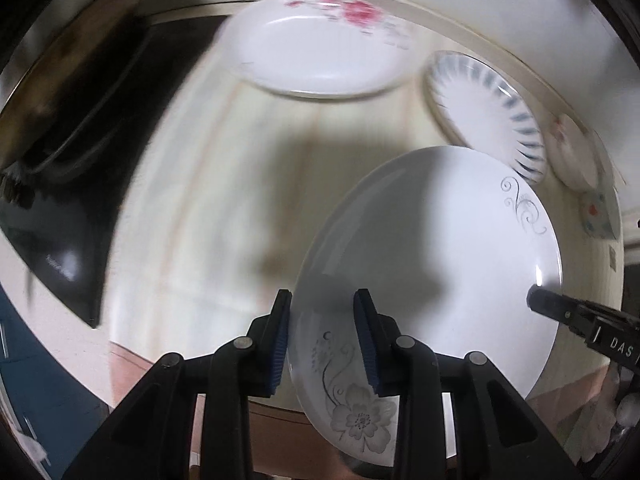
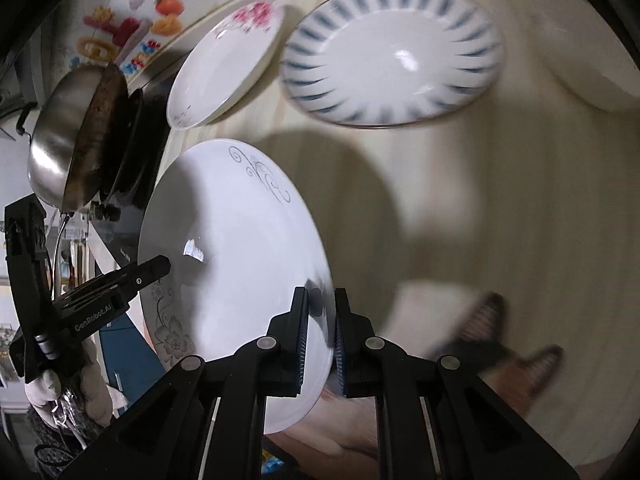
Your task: Organize plates and bowls
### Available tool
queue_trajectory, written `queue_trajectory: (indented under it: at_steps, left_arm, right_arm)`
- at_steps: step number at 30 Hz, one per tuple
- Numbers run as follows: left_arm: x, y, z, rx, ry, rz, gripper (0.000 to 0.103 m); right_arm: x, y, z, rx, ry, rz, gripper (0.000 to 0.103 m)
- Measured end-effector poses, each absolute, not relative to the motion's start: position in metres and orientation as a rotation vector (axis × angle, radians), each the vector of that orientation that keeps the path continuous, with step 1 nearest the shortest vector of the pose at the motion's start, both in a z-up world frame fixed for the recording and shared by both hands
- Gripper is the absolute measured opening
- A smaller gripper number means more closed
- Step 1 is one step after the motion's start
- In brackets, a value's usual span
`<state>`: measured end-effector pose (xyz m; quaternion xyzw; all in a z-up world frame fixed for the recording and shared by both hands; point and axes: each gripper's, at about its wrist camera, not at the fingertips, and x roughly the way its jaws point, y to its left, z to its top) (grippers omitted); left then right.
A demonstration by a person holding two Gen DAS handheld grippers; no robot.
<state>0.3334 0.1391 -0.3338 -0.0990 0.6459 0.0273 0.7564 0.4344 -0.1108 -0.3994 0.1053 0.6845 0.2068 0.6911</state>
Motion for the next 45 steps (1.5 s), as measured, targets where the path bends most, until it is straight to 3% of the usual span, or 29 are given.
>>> queue_trajectory:
  at_steps: [12,29,34,37,39,43,45]
  left_arm:
    - [0.348,0.059,-0.358,-0.141,1.462,-0.063,0.029]
    - [0.377,0.03,-0.382,-0.035,1.483,-0.088,0.029]
    - [0.384,0.046,-0.359,-0.028,1.468,-0.091,0.029]
    - [0.392,0.082,-0.325,-0.08,1.401,-0.032,0.03]
    - [0.401,0.116,-0.304,-0.134,1.359,0.025,0.033]
    - [0.418,0.171,-0.301,-0.248,1.304,0.125,0.039]
    - [0.436,0.191,-0.313,-0.309,1.311,0.161,0.039]
  right_arm:
    - [0.42,-0.226,-0.406,0.308,1.522,0.333,0.014]
    - [0.417,-0.242,-0.432,0.359,1.52,0.262,0.015]
    - [0.421,-0.246,-0.431,0.398,1.564,0.26,0.017]
    - [0.426,-0.256,-0.402,0.397,1.513,0.228,0.018]
    - [0.435,-0.254,-0.372,0.397,1.456,0.227,0.025]
    - [0.469,-0.213,-0.326,0.389,1.353,0.316,0.052]
    - [0.501,-0.174,-0.319,0.385,1.327,0.39,0.054]
